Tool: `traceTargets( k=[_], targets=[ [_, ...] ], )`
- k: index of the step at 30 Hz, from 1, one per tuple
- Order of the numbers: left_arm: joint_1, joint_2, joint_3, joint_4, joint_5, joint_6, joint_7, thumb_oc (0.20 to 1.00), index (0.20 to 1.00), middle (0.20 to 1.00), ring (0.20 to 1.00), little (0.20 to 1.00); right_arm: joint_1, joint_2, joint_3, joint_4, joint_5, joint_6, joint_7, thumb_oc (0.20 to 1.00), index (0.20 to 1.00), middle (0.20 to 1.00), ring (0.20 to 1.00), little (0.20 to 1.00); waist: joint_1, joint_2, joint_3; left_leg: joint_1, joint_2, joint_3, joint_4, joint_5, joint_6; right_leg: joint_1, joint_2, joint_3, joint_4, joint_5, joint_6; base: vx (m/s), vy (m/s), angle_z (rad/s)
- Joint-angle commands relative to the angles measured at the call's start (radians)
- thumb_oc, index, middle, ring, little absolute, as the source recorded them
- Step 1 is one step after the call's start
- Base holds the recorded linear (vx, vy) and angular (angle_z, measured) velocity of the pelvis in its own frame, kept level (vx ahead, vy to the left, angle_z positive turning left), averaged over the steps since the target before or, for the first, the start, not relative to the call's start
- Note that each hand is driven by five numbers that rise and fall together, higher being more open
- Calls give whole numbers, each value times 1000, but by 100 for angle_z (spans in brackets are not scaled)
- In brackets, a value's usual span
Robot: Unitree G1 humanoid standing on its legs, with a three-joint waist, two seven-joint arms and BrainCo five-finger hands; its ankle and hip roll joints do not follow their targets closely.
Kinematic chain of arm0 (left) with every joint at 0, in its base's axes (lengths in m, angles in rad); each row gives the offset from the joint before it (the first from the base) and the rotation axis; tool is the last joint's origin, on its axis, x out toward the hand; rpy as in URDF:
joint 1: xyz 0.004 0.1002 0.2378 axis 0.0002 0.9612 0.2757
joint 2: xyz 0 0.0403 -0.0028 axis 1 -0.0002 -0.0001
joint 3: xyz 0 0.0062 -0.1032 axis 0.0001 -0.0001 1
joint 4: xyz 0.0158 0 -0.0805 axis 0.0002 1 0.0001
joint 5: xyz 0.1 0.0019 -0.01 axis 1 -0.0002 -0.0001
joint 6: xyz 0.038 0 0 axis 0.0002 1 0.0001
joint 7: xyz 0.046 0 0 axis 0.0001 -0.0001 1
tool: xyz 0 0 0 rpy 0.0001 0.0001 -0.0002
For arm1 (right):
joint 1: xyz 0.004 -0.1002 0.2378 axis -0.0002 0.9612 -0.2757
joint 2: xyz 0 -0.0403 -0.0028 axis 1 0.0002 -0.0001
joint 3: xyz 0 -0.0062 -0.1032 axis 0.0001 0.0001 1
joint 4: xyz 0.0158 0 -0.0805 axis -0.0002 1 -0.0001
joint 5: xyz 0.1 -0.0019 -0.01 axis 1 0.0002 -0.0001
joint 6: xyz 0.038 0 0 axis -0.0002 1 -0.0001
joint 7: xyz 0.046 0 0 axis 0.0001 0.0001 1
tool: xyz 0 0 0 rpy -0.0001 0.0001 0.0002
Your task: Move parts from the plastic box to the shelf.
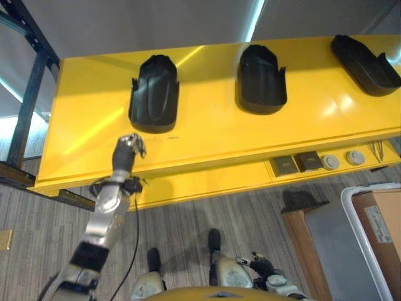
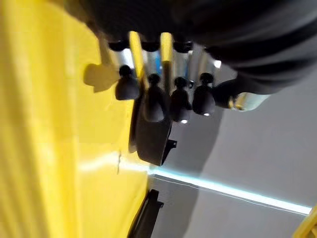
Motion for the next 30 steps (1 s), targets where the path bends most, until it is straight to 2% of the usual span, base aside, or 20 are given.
traceTargets(
  k=[1,2,3,4,6,8,12,14,15,19,20,24,26,28,30],
  targets=[
    [36,16,18,-52,210,-72,19,893,893,893,893,893,12,46,8,62,-13,3,-21,1000,1000,1000,1000,1000,32,-18,-82,-30,-5,-22,-5,-17,14,57,-54,-14,3,-59,50,37,12,13],
    [38,16,17,-54,213,-72,21,1000,1000,1000,1000,1000,13,47,9,62,-13,3,-21,1000,1000,1000,1000,1000,32,-18,-82,-28,-5,-22,-5,-17,14,58,-54,-15,3,-59,50,40,19,12],
    [107,44,15,-67,445,-109,164,1000,1000,1000,1000,1000,7,58,3,80,-14,-8,-52,1000,1000,1000,1000,1000,56,-25,-96,-4,-11,-31,-5,-25,18,85,-58,-23,3,-69,53,34,37,12],
    [137,48,-4,-56,498,-114,199,1000,1000,1000,1000,1000,1,55,-6,100,-12,-9,-67,1000,1000,1000,1000,1000,67,-27,-102,6,-14,-33,-5,-31,21,99,-61,-27,3,-71,55,37,51,7],
    [166,54,-24,-56,510,-121,209,1000,1000,1000,1000,1000,-1,53,-16,111,-6,-12,-81,1000,1000,1000,1000,1000,76,-28,-106,16,-18,-35,-5,-35,24,111,-64,-32,3,-74,58,8,48,7],
    [219,102,-61,-79,570,-124,233,1000,1000,1000,1000,1000,-9,52,-49,128,29,-18,-119,1000,1000,1000,1000,1000,94,-32,-121,29,-27,-45,-5,-43,33,129,-71,-41,5,-73,68,-12,89,19],
    [216,169,-128,-82,630,-130,236,1000,1000,1000,1000,1000,-13,66,-2,120,-13,-14,-122,1000,1000,1000,1000,1000,109,-48,-126,37,-49,-60,3,-54,48,145,-90,-50,12,-68,82,-32,104,17],
    [215,177,-136,-79,642,-128,243,1000,1000,1000,1000,1000,-14,68,8,115,-20,-13,-127,1000,1000,1000,1000,1000,110,-53,-124,38,-58,-62,4,-57,53,142,-96,-49,18,-63,86,-69,117,11],
    [223,173,-134,-62,642,-130,266,1000,1000,1000,1000,1000,-30,63,20,103,-45,-9,-141,1000,1000,1000,1000,1000,112,-55,-112,34,-79,-63,4,-57,70,116,-119,-39,46,-33,103,-82,118,9],
    [246,174,-107,-35,655,-131,293,1000,1000,1000,1000,1000,-43,67,-4,112,-31,-6,-162,1000,1000,1000,1000,1000,120,-56,-99,24,-95,-64,-2,-54,83,81,-133,-29,85,-12,118,-82,117,-7],
    [292,163,-77,12,662,-120,302,1000,1000,1000,1000,1000,-36,73,-48,122,24,-8,-168,1000,1000,1000,1000,1000,128,-57,-99,23,-103,-69,-5,-55,88,82,-138,-38,81,-8,120,-23,94,-10],
    [357,146,-37,128,719,-80,318,1000,1000,1000,1000,1000,-29,81,-76,134,59,-14,-174,1000,1000,1000,1000,1000,140,-59,-100,24,-108,-70,-5,-59,92,90,-146,-59,74,-8,122,6,26,-5],
    [397,62,-3,318,707,-39,329,1000,1000,1000,1000,1000,-25,81,-71,133,46,-16,-179,1000,1000,1000,1000,1000,151,-61,-97,22,-107,-71,-5,-56,90,97,-145,-70,63,-15,118,1,-10,2],
    [404,27,7,388,701,-30,334,1000,1000,1000,1000,1000,-20,80,-66,133,37,-15,-179,1000,1000,1000,1000,1000,151,-60,-98,23,-106,-72,-5,-56,89,102,-143,-74,58,-17,115,5,-16,1],
    [362,-33,20,653,725,18,343,1000,1000,1000,1000,1000,-15,72,-57,134,18,-16,-175,1000,1000,1000,1000,1000,145,-61,-103,24,-98,-70,-5,-53,83,114,-136,-82,40,-25,107,14,-69,4]
  ],
)
